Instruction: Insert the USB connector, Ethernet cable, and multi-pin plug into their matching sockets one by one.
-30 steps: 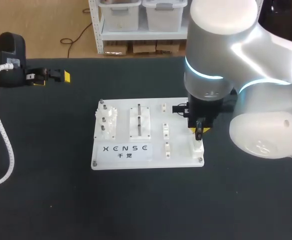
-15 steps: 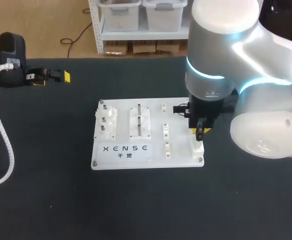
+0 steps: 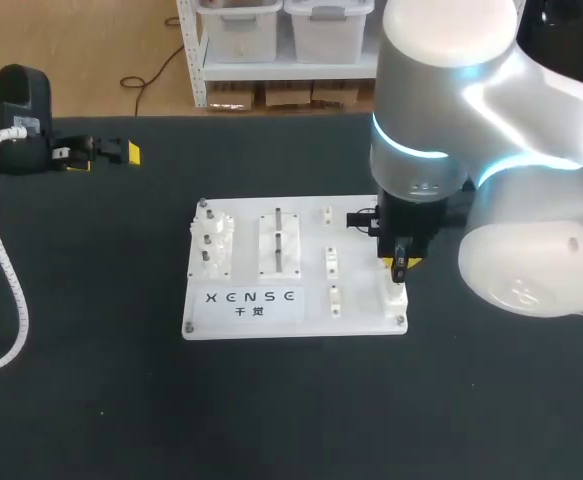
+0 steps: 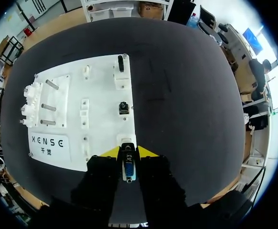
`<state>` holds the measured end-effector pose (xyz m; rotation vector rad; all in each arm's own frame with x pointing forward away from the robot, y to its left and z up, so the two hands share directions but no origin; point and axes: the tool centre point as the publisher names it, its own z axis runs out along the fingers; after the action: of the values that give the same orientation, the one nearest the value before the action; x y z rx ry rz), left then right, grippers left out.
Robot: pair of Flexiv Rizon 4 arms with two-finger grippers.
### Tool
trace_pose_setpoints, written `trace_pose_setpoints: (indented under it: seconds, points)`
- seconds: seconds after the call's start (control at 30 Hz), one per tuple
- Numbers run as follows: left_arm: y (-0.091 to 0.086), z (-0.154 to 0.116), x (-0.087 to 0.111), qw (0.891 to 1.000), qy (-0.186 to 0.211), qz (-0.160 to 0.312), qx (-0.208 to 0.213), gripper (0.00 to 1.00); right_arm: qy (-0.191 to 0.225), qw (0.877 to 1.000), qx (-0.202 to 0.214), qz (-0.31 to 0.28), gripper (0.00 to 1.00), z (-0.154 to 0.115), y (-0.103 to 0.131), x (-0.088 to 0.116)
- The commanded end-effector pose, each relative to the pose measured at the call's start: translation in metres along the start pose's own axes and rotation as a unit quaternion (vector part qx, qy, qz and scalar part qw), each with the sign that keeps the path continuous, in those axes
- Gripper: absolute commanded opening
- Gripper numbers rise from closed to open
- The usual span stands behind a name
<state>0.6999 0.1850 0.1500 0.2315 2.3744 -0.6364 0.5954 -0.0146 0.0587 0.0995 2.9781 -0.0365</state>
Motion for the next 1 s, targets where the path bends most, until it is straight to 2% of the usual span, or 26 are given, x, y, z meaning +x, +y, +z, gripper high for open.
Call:
trace_pose_setpoints:
  seconds: [0.03,0.53,1.0]
  points:
    - [0.000,0.000,0.000,1.000,0.000,0.000,0.000,1.00,0.004,1.000,0.003,0.001,0.00,0.015,0.001,0.007]
    - [0.000,0.000,0.000,1.000,0.000,0.000,0.000,1.00,-0.001,1.000,-0.001,0.003,0.00,0.005,-0.002,0.007]
    - [0.000,0.000,0.000,1.000,0.000,0.000,0.000,1.00,0.022,1.000,0.006,0.017,0.00,0.019,-0.003,0.006]
